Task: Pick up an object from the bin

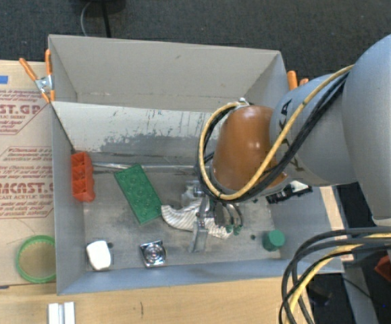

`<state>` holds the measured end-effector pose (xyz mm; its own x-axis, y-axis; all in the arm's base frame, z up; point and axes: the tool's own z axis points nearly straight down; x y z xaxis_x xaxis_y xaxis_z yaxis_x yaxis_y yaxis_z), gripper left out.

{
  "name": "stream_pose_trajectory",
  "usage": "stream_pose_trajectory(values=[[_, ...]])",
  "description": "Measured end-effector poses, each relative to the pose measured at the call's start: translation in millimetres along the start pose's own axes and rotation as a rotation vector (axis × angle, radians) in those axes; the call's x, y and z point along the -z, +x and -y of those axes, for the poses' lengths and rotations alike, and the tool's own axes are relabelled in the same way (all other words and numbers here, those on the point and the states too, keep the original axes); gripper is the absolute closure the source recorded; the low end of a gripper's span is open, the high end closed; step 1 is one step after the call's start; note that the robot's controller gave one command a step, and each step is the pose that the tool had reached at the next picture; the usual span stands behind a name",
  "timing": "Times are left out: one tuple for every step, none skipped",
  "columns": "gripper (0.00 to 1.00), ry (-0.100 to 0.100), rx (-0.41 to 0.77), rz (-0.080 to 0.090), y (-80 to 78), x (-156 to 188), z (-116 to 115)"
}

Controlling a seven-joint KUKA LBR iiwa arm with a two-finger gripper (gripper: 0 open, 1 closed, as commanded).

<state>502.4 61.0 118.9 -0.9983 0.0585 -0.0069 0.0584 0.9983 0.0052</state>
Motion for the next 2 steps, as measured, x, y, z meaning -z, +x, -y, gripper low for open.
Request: stream_pose_trajectory(values=[[0.0,0.002,-0.07,0.0,-18.2,-34,19],[1.0,0.0,-0.071,0.003,-25.0,-48,26]])
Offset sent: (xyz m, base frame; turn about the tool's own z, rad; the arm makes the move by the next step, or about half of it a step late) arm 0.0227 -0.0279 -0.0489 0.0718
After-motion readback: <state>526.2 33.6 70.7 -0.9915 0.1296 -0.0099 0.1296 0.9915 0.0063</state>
